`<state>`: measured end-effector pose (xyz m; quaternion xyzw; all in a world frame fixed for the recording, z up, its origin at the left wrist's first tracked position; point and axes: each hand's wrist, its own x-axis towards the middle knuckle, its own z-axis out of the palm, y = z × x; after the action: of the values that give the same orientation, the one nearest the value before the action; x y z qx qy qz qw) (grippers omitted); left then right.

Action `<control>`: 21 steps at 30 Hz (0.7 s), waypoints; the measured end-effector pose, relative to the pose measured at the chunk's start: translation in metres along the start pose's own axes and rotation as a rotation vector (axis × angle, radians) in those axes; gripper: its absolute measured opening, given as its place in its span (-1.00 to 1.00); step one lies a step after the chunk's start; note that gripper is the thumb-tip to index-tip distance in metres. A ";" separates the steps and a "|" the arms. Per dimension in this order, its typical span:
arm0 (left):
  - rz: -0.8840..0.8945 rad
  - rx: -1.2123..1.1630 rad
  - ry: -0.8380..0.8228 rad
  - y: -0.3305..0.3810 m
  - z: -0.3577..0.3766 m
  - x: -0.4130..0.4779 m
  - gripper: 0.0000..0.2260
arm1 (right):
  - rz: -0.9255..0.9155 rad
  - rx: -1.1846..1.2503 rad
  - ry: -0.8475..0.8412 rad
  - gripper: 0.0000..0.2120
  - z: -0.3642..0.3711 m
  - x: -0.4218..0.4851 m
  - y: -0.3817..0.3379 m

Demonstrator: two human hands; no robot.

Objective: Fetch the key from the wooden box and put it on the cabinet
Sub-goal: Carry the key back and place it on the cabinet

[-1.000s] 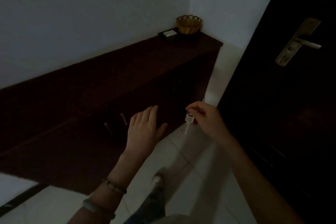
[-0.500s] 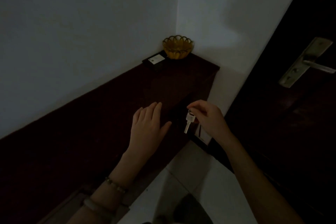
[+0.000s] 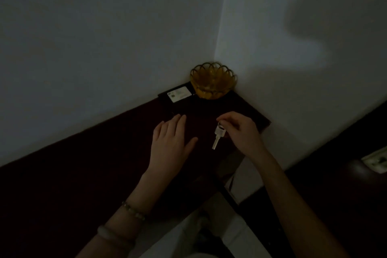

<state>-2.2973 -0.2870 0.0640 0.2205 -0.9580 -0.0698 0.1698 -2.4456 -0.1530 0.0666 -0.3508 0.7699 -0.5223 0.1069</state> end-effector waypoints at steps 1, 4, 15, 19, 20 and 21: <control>-0.017 -0.001 0.014 0.005 0.004 0.014 -0.45 | -0.016 -0.004 -0.011 -0.81 -0.008 0.018 0.005; -0.066 0.006 0.057 0.015 0.016 0.051 -0.48 | -0.048 -0.023 -0.022 -0.81 -0.027 0.069 0.016; -0.165 0.049 0.055 0.009 0.045 0.119 -0.48 | -0.045 -0.031 0.131 -0.87 -0.029 0.211 0.052; -0.176 0.046 0.060 0.002 0.051 0.134 -0.48 | 0.019 -0.179 -0.067 -0.86 -0.015 0.242 0.073; -0.184 0.047 0.059 0.001 0.052 0.137 -0.48 | 0.031 -0.236 -0.118 -0.86 -0.012 0.248 0.077; -0.189 0.051 0.056 -0.001 0.052 0.139 -0.48 | 0.040 -0.289 -0.162 -0.86 -0.010 0.252 0.081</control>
<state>-2.4332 -0.3469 0.0561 0.3160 -0.9292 -0.0550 0.1834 -2.6698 -0.2937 0.0506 -0.3878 0.8329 -0.3737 0.1274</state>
